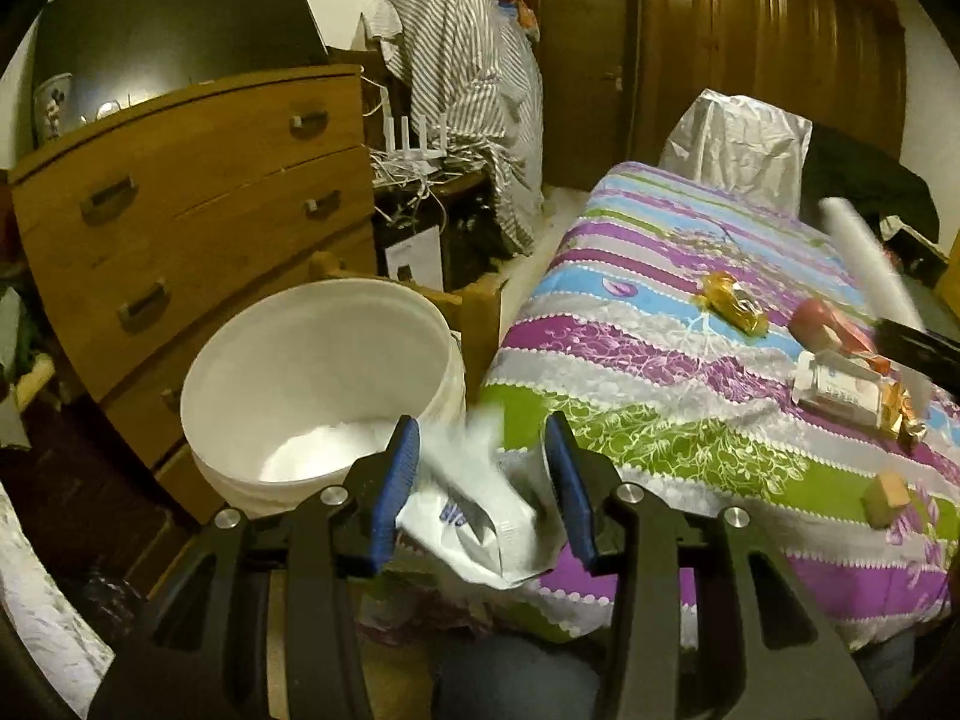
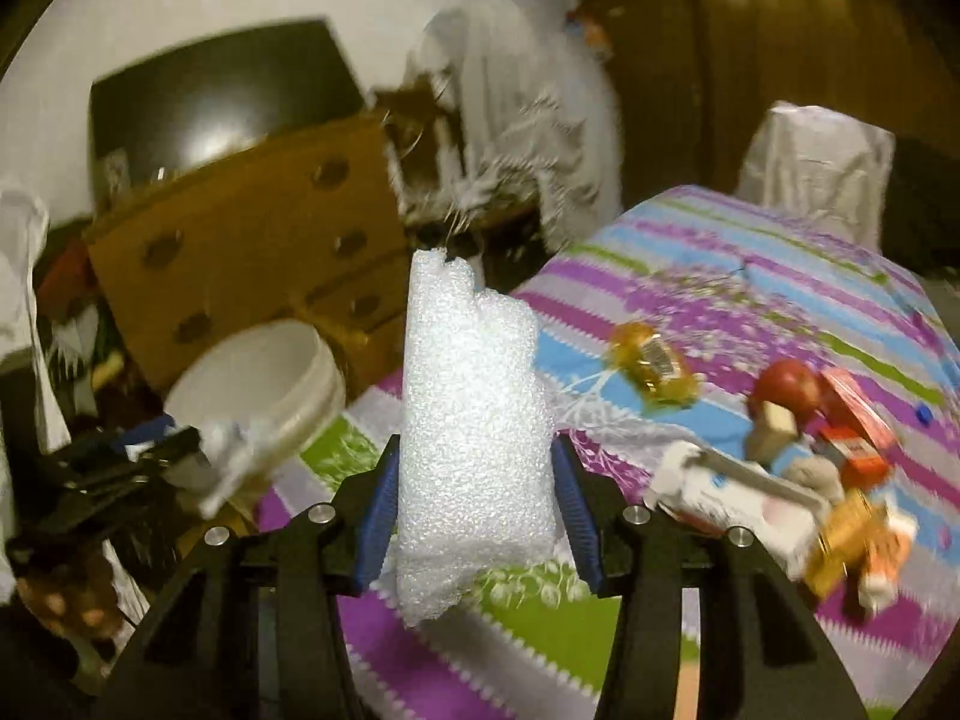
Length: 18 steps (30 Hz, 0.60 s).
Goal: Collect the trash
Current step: 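Carry the wrapper packet and foam block over the white bucket with both tools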
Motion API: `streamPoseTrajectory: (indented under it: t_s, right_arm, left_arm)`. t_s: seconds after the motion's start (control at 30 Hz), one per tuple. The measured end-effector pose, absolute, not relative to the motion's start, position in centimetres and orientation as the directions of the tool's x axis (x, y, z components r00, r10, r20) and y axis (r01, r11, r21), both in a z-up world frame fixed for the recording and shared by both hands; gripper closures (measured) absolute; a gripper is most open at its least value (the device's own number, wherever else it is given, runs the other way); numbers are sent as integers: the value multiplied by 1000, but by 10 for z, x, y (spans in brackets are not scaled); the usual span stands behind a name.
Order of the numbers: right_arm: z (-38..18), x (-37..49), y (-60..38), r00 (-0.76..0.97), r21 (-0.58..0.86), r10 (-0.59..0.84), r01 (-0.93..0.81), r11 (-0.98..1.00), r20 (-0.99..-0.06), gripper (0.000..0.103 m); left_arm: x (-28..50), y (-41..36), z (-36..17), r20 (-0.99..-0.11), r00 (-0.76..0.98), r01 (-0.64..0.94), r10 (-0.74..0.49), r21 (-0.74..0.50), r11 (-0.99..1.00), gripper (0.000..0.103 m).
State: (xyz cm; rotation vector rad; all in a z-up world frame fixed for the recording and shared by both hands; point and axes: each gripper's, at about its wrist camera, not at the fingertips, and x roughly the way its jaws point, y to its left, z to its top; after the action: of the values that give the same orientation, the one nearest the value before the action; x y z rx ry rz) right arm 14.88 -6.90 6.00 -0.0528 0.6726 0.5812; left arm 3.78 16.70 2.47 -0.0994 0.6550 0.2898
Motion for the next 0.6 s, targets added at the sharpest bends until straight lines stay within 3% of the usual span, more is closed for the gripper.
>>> streamPoseTrajectory:
  t_s: [0.33,0.53,0.6]
  right_arm:
    - [49,66,-88,649,217,486,-452,865,-585,53]
    - [42,52,-84,654,197,477,-457,868,-587,53]
    - [43,52,-83,653,197,483,-463,864,-583,53]
  left_arm:
    - [19,191,44,-513,773,-402,374,61,914,61]
    - [-5,246,54,-476,753,-489,455,57,870,80]
    - [-15,259,55,-468,745,-505,475,70,860,80]
